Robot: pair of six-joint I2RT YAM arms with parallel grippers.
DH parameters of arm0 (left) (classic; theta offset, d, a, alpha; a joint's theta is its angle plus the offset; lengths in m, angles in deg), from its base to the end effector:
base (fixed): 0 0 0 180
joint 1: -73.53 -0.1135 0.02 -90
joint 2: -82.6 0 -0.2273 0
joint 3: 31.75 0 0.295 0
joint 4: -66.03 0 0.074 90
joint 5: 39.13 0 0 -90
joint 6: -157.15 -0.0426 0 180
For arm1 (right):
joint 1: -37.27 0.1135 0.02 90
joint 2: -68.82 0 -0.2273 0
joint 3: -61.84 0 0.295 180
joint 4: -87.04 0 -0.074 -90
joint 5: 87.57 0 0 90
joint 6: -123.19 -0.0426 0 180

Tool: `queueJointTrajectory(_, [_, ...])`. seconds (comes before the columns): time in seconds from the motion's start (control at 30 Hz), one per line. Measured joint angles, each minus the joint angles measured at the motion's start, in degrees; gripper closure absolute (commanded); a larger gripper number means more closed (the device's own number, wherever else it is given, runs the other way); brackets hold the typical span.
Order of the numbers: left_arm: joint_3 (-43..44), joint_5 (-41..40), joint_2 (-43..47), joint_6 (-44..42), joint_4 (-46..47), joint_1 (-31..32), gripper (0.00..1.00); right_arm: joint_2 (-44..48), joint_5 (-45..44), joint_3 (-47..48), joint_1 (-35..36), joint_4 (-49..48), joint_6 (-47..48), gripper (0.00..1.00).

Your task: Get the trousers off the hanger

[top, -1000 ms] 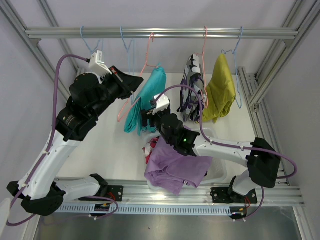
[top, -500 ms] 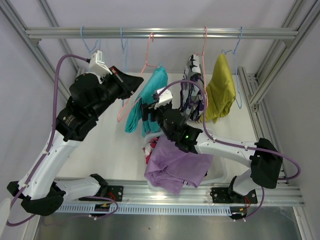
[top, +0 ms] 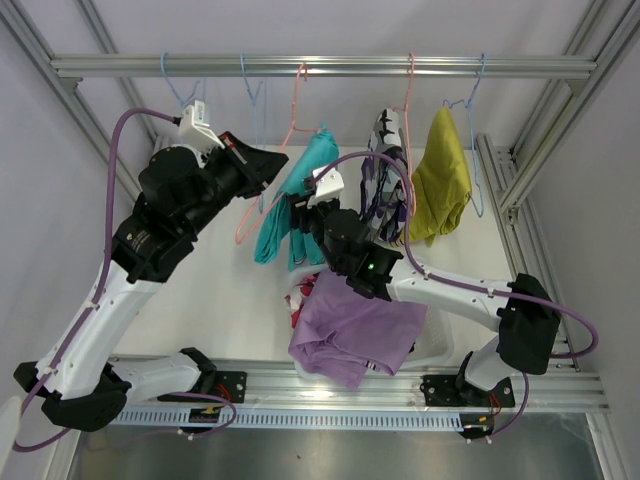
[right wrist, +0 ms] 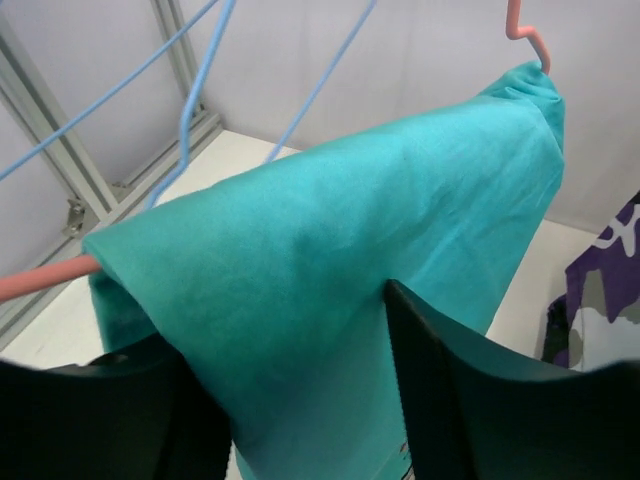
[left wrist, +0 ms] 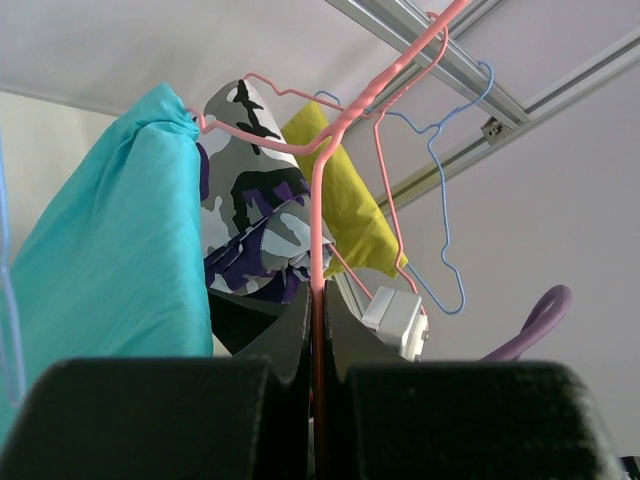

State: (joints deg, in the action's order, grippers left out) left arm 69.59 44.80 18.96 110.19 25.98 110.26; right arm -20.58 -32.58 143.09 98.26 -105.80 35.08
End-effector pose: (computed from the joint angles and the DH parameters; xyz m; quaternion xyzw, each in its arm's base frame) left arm 0.2181 -0.1571 0.4928 -0.0763 0.7173 -0.4141 0.5551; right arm 0.2242 0.3538 0.3079 -0.1483 0.6667 0.1686 0.7107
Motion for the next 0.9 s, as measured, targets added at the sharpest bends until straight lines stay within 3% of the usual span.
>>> queueJointTrajectory(0.27, [0.0,0.0,0.0,0.0,0.2,0.2,1.00,-0.1,-0.8,0.7,-0.3,1.0,0.0,0.80])
queueJointTrajectory(0.33, [0.0,-0.1,-0.1,0.0,0.2,0.2,0.99,-0.1,-0.8,1.1,-0.4,1.4,0.0,0.82])
queueJointTrajectory(0.47, [0.0,-0.6,-0.2,-0.1,0.2,0.3,1.00,0.0,-0.5,1.6,-0.5,2.8,-0.4,1.00])
queueJointTrajectory(0.9, [0.0,-1.5,-2.5,-0.6,2.1,0.4,1.00,2.7,3.9,5.4,-1.0,13.4,-1.4,1.00])
